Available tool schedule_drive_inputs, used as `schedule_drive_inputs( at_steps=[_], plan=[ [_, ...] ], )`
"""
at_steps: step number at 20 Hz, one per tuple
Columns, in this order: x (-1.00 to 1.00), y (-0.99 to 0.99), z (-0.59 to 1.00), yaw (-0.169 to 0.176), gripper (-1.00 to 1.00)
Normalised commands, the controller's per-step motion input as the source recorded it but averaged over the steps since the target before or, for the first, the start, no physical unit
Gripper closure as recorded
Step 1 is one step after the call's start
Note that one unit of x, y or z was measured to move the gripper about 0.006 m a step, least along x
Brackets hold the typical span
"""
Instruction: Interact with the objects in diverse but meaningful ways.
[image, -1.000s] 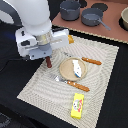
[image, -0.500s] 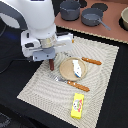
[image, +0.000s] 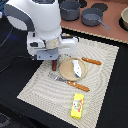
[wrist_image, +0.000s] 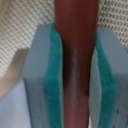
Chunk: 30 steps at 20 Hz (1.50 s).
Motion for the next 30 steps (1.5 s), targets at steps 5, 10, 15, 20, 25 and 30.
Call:
schedule_drive_inputs(
  at_steps=[5, 10, 15, 20, 25, 30],
  plan=[
    [-0.39, 0.24, 0.33, 0.0, -1.0],
    [-0.51, 0.35, 0.85, 0.018, -1.0],
    [-0.38, 0.37, 0.96, 0.039, -1.0],
    [0.53, 0.21, 1.0, 0.003, -1.0],
    [0.96, 0.01, 0.9, -0.053, -1.0],
    [0.94, -0.07, 0.63, -0.086, -1.0]
  ],
)
